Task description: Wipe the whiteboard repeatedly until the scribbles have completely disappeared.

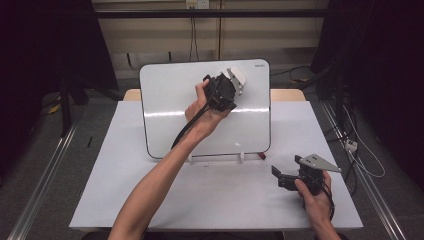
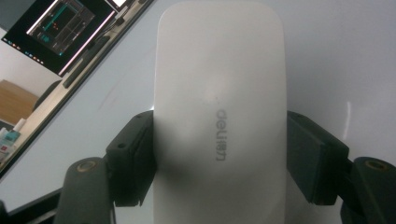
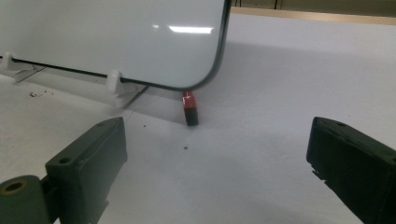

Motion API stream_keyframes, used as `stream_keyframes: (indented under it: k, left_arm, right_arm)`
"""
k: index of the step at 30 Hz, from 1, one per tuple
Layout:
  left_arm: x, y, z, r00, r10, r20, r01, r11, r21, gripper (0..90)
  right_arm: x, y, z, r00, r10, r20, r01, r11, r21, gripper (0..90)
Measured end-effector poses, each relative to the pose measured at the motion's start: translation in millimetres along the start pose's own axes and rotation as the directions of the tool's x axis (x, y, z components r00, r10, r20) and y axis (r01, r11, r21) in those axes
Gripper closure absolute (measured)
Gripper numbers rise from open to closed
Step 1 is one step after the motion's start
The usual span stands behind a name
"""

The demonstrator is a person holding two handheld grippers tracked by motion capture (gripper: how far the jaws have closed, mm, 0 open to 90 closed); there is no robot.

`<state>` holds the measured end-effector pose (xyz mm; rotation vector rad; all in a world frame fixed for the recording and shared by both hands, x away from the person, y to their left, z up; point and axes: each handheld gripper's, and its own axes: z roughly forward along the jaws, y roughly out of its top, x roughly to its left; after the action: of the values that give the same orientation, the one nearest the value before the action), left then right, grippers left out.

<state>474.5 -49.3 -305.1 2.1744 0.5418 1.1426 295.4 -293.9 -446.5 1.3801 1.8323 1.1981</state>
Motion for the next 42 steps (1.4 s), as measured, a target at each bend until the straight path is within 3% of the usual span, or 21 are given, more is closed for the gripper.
stream_keyframes:
  k: [1, 8, 12, 15, 16, 20, 30, 39, 42]
  left_arm:
    - [-3.3, -2.1, -1.5, 0.9996, 0.015, -0.022, -0.015, 0.9999, -0.001, 31.1]
    - [0.6, -25.2, -10.7, 1.0000, 0.006, -0.005, -0.006, 0.9999, 0.010, 31.2]
    - [13.8, -37.2, -14.6, 0.9979, -0.063, -0.014, 0.063, 0.9980, 0.007, 31.2]
    - [20.1, -38.9, -16.8, 0.9963, -0.084, -0.021, 0.084, 0.9964, 0.013, 31.1]
    - [21.3, -38.7, -17.2, 0.9950, -0.092, -0.038, 0.093, 0.9955, 0.017, 31.2]
    - [29.4, -38.9, -16.5, 0.9885, -0.144, -0.046, 0.145, 0.9894, 0.014, 31.1]
    - [40.9, -23.1, -10.1, 0.9895, -0.136, -0.050, 0.138, 0.9894, 0.045, 31.1]
    - [33.5, -12.6, -5.2, 0.9926, -0.114, -0.042, 0.116, 0.9927, 0.035, 31.2]
    - [27.7, -5.3, -2.5, 0.9957, -0.087, -0.031, 0.088, 0.9952, 0.041, 31.2]
  right_arm:
    - [-0.2, -0.1, 0.0, 1.0000, -0.001, 0.000, 0.001, 1.000, 0.000, 5.4]
    - [-0.3, -0.2, 0.2, 1.0000, 0.002, 0.000, -0.002, 1.000, 0.001, 5.4]
    - [0.4, 0.2, 0.7, 1.0000, -0.001, 0.001, 0.001, 1.000, 0.001, 5.4]
    - [0.7, 0.3, 0.9, 1.0000, -0.001, 0.003, 0.001, 1.000, 0.001, 5.4]
    - [0.6, 0.3, 1.1, 1.0000, -0.001, 0.004, 0.001, 1.000, 0.002, 5.4]
    - [0.8, 0.3, 0.8, 1.0000, -0.003, 0.002, 0.003, 1.000, 0.000, 5.4]
    - [0.0, 0.5, 0.7, 1.0000, -0.002, 0.001, 0.002, 1.000, -0.002, 5.5]
    - [0.7, 1.0, 1.0, 1.0000, -0.004, 0.001, 0.004, 1.000, -0.003, 5.5]
    - [0.4, 1.0, 1.2, 1.0000, -0.003, 0.002, 0.003, 1.000, -0.002, 5.5]
